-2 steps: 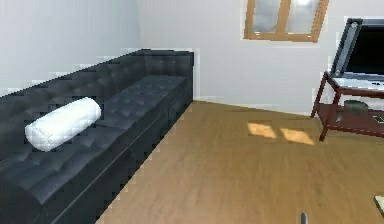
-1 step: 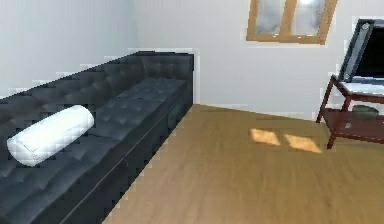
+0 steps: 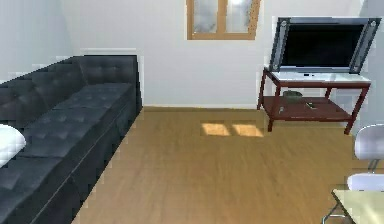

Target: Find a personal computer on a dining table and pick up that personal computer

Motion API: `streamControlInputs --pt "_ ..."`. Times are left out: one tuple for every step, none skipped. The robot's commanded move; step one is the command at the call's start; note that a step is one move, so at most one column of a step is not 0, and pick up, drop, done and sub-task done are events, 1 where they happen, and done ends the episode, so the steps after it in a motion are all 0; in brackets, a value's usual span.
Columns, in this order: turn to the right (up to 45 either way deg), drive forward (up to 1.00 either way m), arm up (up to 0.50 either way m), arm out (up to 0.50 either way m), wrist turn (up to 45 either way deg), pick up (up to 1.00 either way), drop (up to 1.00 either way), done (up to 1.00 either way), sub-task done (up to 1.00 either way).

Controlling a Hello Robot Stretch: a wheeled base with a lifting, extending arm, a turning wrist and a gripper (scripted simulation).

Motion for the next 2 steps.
streamControlInputs --pt "0.0 0.55 0.0 0.0 0.0 0.0 0.0 0.0 0.0" --pt "45.0 0.0 0.0 0.0 0.0 0.0 0.0 0.0 0.0"
